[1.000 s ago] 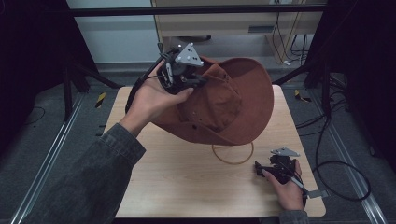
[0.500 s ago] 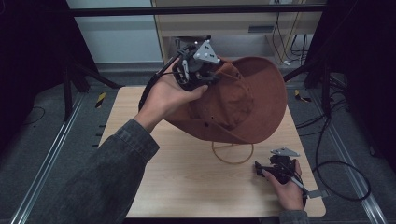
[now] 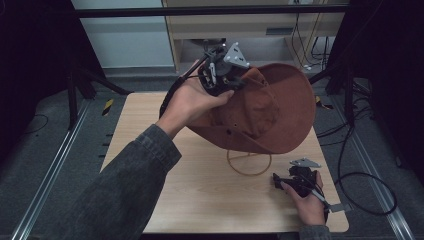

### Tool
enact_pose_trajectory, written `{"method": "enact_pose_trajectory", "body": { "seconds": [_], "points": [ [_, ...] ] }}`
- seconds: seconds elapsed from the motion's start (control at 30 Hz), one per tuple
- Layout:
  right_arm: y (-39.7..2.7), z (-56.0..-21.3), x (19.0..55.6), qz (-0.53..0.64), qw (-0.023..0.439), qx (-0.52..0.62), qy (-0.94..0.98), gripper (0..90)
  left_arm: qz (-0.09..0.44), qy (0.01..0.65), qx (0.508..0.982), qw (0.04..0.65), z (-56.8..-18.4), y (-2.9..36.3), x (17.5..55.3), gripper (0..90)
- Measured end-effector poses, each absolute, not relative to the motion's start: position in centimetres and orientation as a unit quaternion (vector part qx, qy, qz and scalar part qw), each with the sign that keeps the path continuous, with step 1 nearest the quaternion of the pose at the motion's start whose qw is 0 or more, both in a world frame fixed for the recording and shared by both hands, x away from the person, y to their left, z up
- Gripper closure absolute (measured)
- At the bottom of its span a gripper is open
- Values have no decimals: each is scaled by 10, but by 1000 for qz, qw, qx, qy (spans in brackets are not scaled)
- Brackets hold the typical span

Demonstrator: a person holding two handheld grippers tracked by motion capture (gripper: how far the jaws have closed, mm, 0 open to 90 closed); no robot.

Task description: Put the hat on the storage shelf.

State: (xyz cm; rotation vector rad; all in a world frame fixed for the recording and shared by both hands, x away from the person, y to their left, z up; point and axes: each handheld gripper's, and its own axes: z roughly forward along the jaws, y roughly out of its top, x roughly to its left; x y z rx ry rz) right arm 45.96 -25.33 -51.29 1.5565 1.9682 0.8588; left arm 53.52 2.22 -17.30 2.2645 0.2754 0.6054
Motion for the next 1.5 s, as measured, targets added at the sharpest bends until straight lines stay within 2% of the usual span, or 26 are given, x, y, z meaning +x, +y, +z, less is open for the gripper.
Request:
{"method": "enact_pose_trajectory", "body": {
  "seconds": [0.93,1.5],
  "points": [
    [-255,-513,460,312,249,559,727,27,222,83,902,361,-194,-19,543,885],
    [-255,-513,460,312,249,558,727,27,215,78,909,348,-208,-30,544,879]
  ]
}}
